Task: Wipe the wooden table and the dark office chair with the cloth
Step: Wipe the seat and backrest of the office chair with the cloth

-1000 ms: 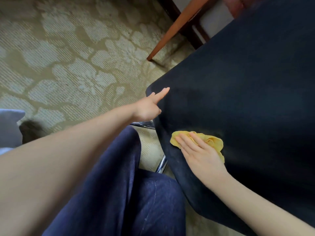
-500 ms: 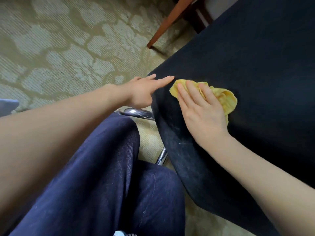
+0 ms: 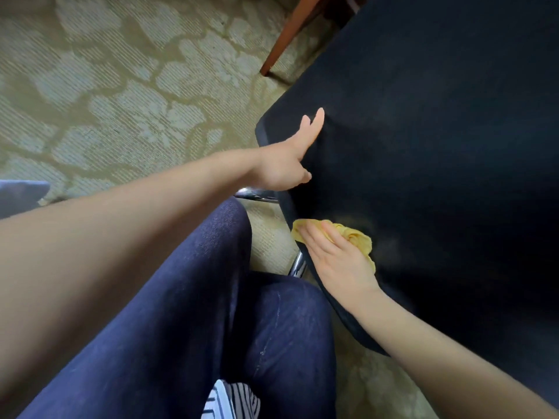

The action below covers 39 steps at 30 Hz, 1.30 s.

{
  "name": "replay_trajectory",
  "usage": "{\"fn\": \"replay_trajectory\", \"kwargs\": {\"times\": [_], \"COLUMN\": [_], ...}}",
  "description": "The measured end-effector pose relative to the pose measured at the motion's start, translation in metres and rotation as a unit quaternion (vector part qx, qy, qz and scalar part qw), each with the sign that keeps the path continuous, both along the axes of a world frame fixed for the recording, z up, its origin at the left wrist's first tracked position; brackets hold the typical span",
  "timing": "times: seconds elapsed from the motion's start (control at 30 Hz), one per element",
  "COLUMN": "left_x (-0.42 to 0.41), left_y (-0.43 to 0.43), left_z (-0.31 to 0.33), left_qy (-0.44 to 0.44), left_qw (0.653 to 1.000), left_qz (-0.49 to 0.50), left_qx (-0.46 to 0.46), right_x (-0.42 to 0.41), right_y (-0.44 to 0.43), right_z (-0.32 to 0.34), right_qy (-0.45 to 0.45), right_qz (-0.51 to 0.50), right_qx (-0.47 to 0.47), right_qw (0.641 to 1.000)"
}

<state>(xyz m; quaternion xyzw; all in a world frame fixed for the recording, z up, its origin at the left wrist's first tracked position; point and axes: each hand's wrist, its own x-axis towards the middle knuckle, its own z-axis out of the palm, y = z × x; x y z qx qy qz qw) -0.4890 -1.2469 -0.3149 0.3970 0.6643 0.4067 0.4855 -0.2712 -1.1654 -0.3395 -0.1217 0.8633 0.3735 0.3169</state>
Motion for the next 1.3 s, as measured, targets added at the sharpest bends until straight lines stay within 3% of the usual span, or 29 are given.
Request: {"fn": "replay_trajectory", "kwargs": {"times": [0.13, 0.37, 0.5, 0.67, 0.73, 0.87, 1.13, 1.3], "left_x": [0.007, 0.019, 0.033, 0.056, 0.061, 0.066, 0.076, 0.068], "left_y": [0.001, -0.003, -0.011, -0.020, -0.020, -0.010, -0.003, 0.001], "left_z": [0.010, 0.019, 0.010, -0.013, -0.019, -0.027, -0.034, -0.030], "left_qy": [0.040, 0.076, 0.075, 0.047, 0.026, -0.008, 0.041, 0.049], "left_qw": [0.999, 0.993, 0.994, 0.999, 1.000, 1.000, 0.998, 0.996], "left_qz": [0.022, 0.087, 0.074, 0.019, 0.014, 0.027, 0.038, 0.003], "left_qx": [-0.022, -0.026, 0.001, 0.002, 0.006, 0.011, -0.015, -0.068], "right_x": [0.050, 0.057, 0.020, -0.011, -0.012, -0.009, 0.017, 0.055], "right_y": [-0.002, -0.009, -0.013, -0.012, -0.010, -0.013, -0.012, -0.012], "right_z": [0.034, 0.108, 0.127, 0.104, 0.089, 0.052, 0.006, 0.008], "right_qy": [0.013, 0.267, 0.335, 0.252, 0.247, 0.229, 0.166, 0.048], "right_qz": [-0.032, -0.025, -0.018, 0.027, 0.035, 0.025, -0.019, -0.108], "right_qx": [-0.019, 0.005, 0.057, 0.172, 0.175, 0.123, 0.022, -0.053], "right_qw": [0.999, 0.963, 0.940, 0.952, 0.952, 0.965, 0.986, 0.992]}}
